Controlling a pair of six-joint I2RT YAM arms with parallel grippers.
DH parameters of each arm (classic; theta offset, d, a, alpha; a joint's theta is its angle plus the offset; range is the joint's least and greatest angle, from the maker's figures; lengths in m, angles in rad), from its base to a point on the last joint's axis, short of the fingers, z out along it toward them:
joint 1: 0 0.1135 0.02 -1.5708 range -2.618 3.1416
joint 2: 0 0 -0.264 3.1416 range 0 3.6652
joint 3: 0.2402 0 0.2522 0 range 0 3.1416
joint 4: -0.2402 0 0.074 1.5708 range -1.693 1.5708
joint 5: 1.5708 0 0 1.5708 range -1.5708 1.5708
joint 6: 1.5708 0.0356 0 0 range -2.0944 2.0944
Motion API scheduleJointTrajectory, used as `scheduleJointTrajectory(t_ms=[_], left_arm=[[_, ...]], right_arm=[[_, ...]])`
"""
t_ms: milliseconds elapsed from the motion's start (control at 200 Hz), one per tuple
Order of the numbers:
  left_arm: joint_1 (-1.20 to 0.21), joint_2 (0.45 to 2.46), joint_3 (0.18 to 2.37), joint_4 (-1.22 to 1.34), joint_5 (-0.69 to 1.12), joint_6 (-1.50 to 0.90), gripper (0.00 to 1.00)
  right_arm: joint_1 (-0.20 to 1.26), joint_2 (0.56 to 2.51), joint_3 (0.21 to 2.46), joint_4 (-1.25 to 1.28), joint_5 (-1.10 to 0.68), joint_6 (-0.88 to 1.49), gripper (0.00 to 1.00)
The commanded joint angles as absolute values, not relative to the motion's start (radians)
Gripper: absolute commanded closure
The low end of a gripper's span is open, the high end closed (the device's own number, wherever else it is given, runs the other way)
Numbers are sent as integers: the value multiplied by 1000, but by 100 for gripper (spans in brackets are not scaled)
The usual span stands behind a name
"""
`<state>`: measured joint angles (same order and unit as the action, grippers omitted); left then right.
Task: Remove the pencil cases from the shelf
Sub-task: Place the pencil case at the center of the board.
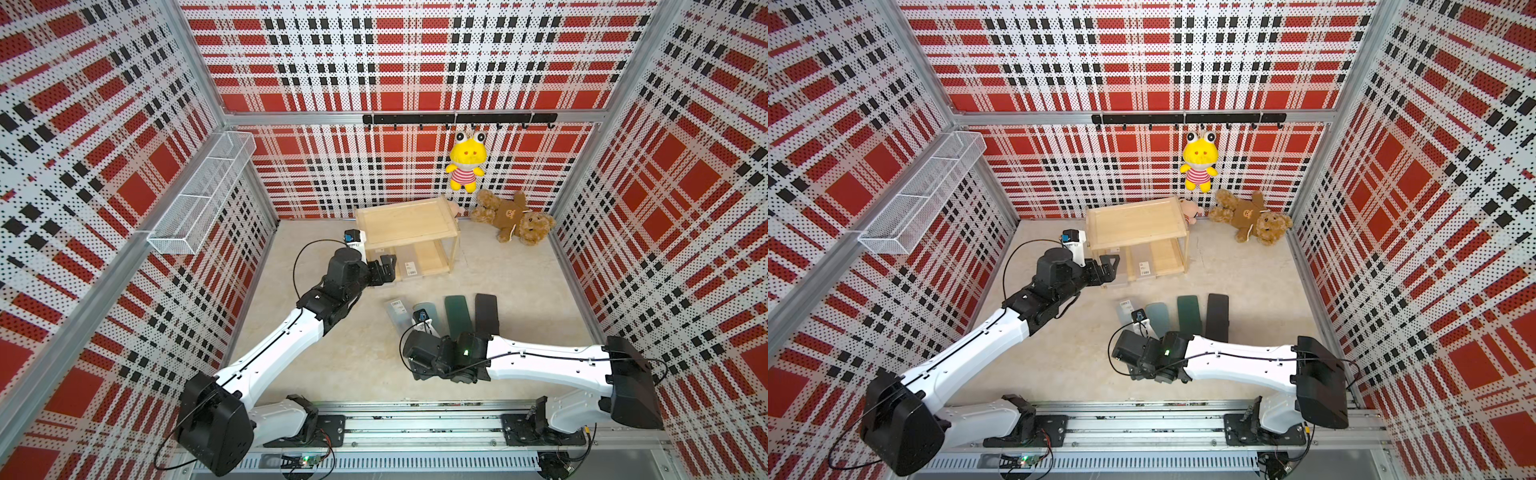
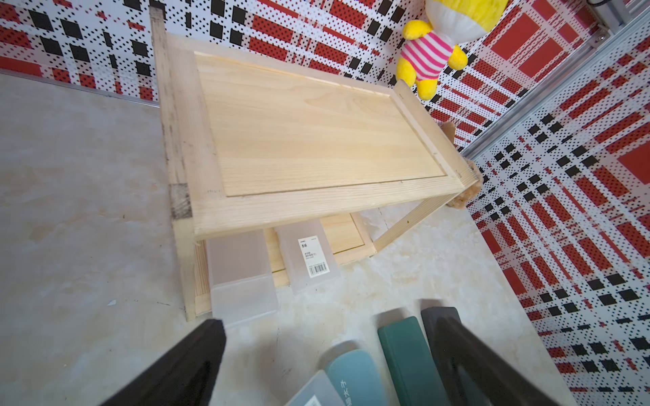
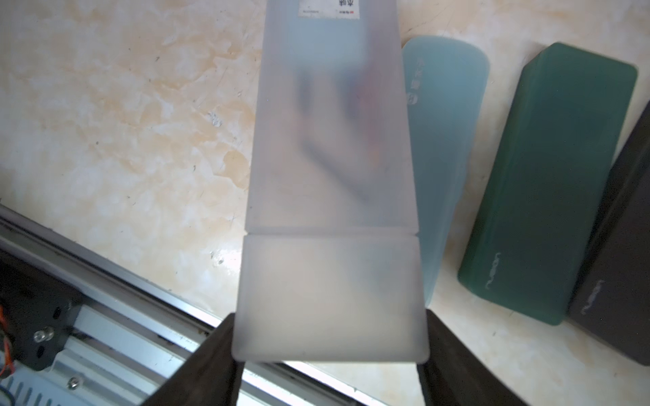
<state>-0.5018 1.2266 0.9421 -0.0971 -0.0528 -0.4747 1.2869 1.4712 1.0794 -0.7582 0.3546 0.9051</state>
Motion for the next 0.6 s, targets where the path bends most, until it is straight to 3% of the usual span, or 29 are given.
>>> scheduleJointTrajectory(t_ms=[0, 596], left_arm=[[-510, 1191, 924, -81, -56, -486, 1], [-495, 1171, 899, -81, -62, -475, 1]], right_arm=[[1304, 1504, 1081, -722, 356, 1004, 31], [1304, 1717, 1202, -634, 259, 1028, 27]])
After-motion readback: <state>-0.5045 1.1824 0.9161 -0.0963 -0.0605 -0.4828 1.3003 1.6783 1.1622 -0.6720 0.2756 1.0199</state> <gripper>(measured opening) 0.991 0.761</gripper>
